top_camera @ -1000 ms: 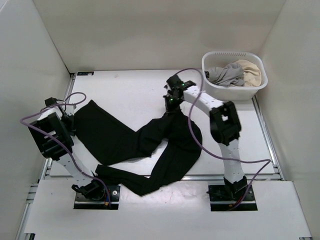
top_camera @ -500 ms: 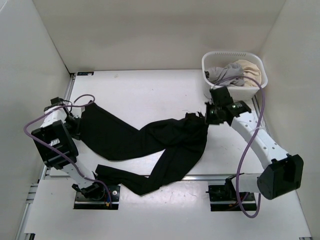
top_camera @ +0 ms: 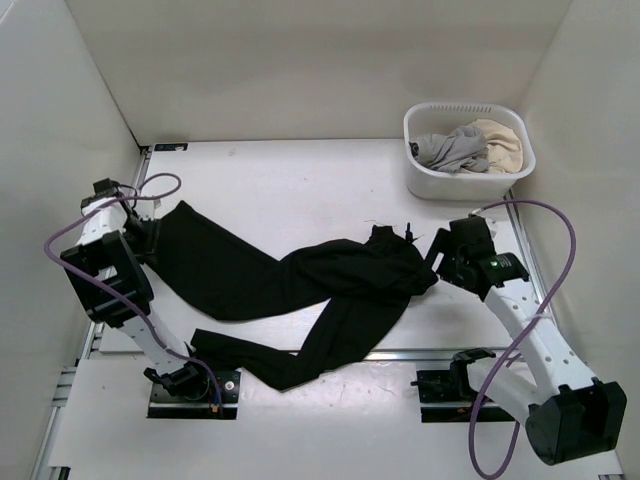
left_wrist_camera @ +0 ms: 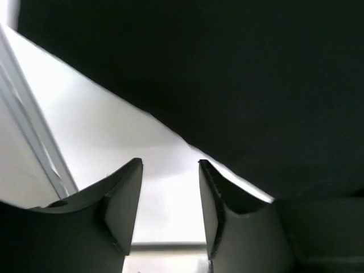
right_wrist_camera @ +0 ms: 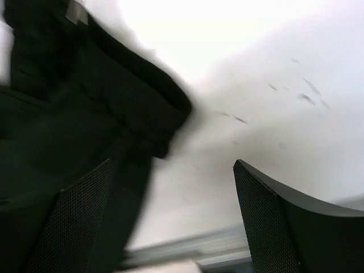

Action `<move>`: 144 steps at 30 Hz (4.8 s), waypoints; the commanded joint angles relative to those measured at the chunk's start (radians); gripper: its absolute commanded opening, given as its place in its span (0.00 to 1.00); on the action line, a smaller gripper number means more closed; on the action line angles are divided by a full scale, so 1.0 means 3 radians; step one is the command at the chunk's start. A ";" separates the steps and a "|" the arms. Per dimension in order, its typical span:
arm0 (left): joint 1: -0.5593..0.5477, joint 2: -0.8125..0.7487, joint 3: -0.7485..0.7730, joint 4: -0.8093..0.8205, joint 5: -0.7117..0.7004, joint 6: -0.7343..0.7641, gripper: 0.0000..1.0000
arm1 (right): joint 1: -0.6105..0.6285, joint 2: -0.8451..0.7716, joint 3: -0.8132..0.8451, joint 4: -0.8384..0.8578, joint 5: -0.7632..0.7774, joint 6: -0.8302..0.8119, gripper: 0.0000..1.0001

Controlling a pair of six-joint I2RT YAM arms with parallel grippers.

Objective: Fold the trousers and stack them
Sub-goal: Flatten the trousers out

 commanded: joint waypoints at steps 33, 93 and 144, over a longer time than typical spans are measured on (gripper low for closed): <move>0.0009 0.0860 0.1145 0.0431 -0.0132 -0.0286 0.14 | -0.0458 0.1729 0.1250 0.1149 -0.0660 0.0291 0.06; -0.0559 0.0431 0.3106 0.0982 -0.0659 -0.0480 0.14 | -0.1046 0.1726 0.3816 0.0994 -0.0695 -0.0047 0.00; -0.0329 -0.0925 -0.0031 -0.0664 -0.0905 0.0389 0.77 | -0.2085 0.0236 0.0306 -0.0316 0.0258 0.0272 0.97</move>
